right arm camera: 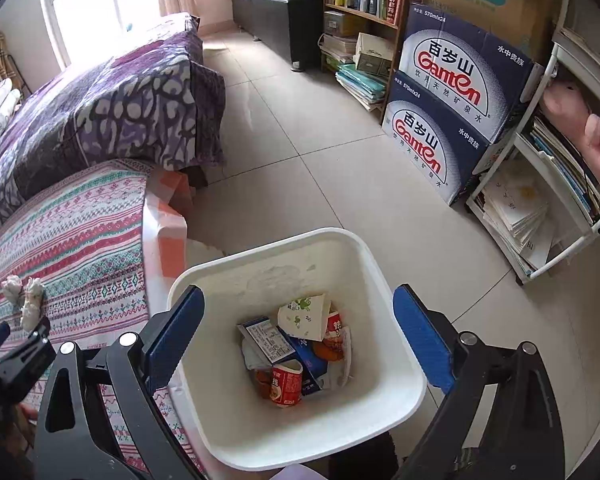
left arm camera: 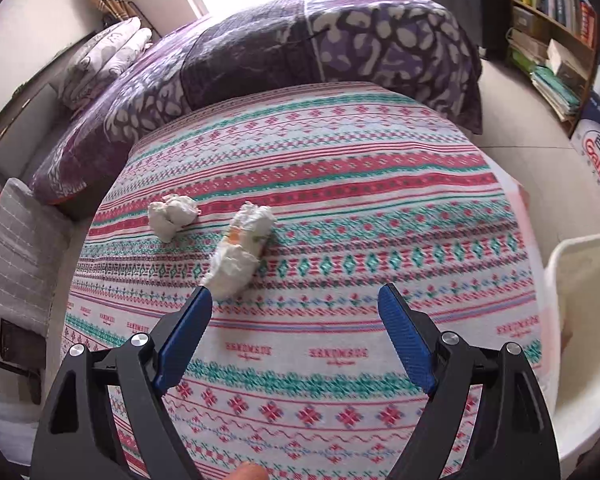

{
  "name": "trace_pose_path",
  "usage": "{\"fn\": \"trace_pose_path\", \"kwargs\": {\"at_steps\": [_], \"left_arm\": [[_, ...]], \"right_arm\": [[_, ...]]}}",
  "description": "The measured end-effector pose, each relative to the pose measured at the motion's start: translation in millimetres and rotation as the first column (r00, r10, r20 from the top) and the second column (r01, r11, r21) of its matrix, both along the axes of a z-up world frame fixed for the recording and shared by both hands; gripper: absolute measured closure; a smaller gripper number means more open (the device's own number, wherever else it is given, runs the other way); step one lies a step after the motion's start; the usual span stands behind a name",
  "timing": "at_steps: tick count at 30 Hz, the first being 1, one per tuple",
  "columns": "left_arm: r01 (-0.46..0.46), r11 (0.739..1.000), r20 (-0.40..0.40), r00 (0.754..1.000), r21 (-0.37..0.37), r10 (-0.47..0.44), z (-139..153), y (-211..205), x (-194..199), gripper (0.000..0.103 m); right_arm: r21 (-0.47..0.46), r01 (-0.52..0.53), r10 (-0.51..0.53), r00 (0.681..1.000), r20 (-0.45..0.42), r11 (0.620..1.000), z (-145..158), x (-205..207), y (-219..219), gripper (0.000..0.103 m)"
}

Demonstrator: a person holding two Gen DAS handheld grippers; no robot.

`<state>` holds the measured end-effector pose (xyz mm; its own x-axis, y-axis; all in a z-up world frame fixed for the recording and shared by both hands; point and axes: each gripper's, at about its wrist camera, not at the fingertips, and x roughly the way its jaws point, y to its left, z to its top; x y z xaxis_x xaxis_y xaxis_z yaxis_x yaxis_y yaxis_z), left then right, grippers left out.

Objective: Collect trash
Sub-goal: 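Grasp the white wrapped tissue bundle on the bedspread with the left tool, then grasp the crumpled white tissue with the right tool while the left tool holds the bundle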

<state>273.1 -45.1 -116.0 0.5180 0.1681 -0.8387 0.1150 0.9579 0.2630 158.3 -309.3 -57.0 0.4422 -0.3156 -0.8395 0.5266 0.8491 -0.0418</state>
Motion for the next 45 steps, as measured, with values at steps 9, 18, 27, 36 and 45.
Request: {"fn": "trace_pose_path", "kwargs": {"at_steps": [9, 18, 27, 36, 45], "left_arm": [[-0.058, 0.998, -0.038, 0.997, 0.038, 0.06, -34, 37, 53, 0.021], [-0.064, 0.995, -0.116, 0.992, -0.081, 0.055, -46, 62, 64, 0.064], [-0.124, 0.965, -0.001, 0.992, -0.233, 0.127, 26, 129, 32, 0.065], [-0.336, 0.875, 0.107, 0.913, -0.349, 0.393, 112, 240, -10, 0.065], [-0.387, 0.843, 0.16, 0.868, -0.372, 0.47, 138, 284, -27, 0.064]], "right_arm": [[0.007, -0.072, 0.072, 0.997, 0.0, 0.997, -5, 17, 24, 0.012], [0.026, -0.138, 0.138, 0.99, -0.028, 0.99, -17, 43, 58, 0.012], [-0.015, -0.281, 0.281, 0.96, 0.013, 0.96, -38, 61, 110, 0.012], [0.085, -0.462, 0.455, 0.885, 0.096, 0.883, -56, 122, 243, 0.012], [0.093, -0.541, 0.529, 0.839, 0.128, 0.836, -79, 184, 368, 0.012]]}}
